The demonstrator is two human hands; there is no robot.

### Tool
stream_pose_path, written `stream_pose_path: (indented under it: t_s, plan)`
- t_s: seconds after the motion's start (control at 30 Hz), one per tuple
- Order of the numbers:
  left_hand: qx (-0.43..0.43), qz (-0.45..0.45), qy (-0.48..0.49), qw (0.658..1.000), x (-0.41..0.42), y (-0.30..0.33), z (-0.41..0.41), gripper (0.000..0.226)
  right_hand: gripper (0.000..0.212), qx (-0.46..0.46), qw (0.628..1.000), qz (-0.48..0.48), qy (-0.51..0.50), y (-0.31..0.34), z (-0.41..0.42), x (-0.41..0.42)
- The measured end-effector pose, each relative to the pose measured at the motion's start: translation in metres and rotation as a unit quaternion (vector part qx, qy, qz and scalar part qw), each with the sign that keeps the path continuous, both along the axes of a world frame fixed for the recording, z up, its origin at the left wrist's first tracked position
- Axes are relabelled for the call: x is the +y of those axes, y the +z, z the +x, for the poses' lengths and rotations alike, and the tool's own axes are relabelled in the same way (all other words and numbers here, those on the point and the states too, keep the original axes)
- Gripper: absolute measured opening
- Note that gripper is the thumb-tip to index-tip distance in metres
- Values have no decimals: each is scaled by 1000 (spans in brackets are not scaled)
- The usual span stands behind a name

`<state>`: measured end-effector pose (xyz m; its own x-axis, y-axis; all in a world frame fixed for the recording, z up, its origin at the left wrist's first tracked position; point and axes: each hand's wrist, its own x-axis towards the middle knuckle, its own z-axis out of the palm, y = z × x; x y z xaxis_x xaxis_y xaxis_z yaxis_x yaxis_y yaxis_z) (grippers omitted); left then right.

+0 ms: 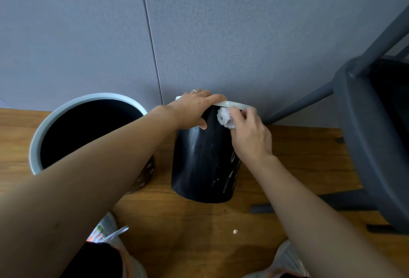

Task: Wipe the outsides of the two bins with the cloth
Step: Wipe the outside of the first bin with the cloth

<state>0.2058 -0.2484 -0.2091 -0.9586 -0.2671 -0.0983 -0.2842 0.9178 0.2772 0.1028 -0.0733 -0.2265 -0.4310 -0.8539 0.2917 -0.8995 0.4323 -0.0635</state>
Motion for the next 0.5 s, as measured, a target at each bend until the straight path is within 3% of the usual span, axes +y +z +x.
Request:
stream_pose_path:
  t_s: [0.17, 0.27, 0.33, 0.5]
  plan:
    - [3, 14, 7, 1000, -3, 0, 1, 85, 37, -69, 995, -3, 72, -22, 10, 19]
    - [7, 23, 10, 1000, -4, 0, 3, 84, 49, -158, 986, -7, 45, -29, 16, 24]
    - [8, 22, 8, 1000, -4, -1, 3, 84, 43, -209, 976, -46, 26, -28, 18, 22]
    - [5, 21, 14, 1000, -6, -1, 5, 86, 33, -199, 978, -60, 31, -23, 14, 10]
